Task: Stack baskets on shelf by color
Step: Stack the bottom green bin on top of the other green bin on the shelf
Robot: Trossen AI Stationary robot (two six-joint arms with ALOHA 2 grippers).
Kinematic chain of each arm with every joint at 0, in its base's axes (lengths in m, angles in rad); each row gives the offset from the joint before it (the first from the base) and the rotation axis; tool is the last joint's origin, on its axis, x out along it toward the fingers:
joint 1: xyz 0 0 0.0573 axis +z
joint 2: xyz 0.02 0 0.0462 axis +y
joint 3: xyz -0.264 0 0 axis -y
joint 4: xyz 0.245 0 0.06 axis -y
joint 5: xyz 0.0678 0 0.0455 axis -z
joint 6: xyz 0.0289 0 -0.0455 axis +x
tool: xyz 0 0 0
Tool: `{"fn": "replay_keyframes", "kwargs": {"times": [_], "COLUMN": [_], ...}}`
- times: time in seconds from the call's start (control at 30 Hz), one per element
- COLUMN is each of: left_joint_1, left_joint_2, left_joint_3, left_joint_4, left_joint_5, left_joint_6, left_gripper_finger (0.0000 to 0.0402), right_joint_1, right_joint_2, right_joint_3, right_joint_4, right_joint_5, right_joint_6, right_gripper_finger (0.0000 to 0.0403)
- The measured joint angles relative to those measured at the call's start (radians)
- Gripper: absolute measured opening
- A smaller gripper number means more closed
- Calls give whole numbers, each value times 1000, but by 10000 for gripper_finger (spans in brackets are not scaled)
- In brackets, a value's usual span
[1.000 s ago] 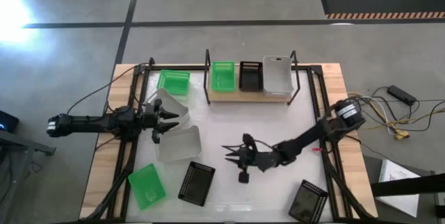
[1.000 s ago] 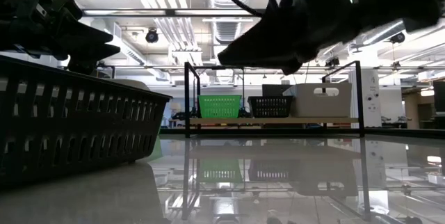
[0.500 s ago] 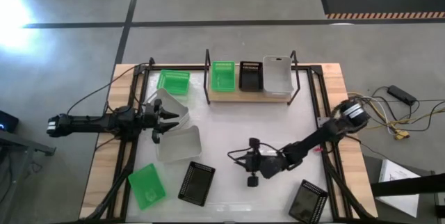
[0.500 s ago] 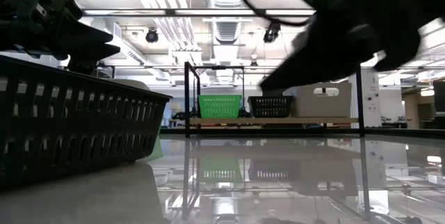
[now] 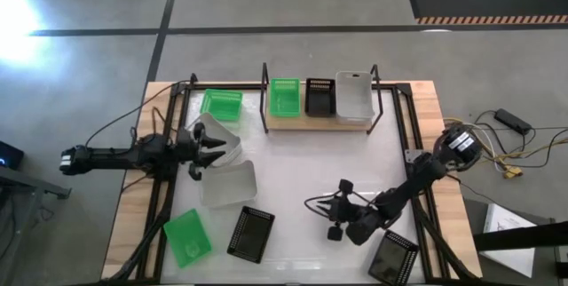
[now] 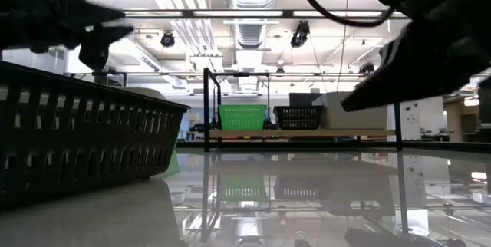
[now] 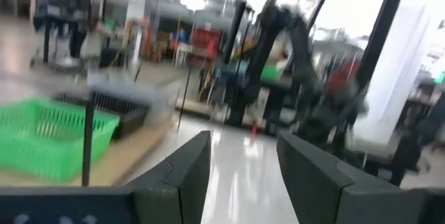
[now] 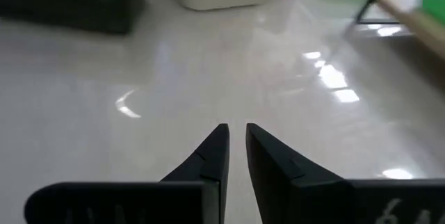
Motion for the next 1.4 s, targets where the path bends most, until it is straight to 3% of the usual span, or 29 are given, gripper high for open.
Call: {"fn": "replay_keyframes", "kwargs": {"times": [0.17,0.33,0.7,1.07,1.27,1.4], "left_joint_1": [0,0,-21,-125,-146,-164], "left_joint_2": [19,79,388,867,1068,1153], "left_joint_3": [0,0,9,333,538,687], "left_joint_4": [194,359,701,699,553,353], "left_joint_5": [10,11,100,102,102,94], "left_joint_6": [-1,-2,-27,115,131,131], "left_gripper_finger": [152,152,152,152,152,152], "right_joint_1": [-5,-18,-69,-74,-71,-65], "right_joint_2": [43,69,77,77,77,77], "right_joint_3": [0,1,1,1,1,1], "right_joint_4": [24,27,30,68,72,75], "right_joint_5": [118,136,136,127,72,54], "right_joint_6": [16,16,-11,-10,-2,-2], "right_gripper_finger": [43,43,43,43,43,43]}}
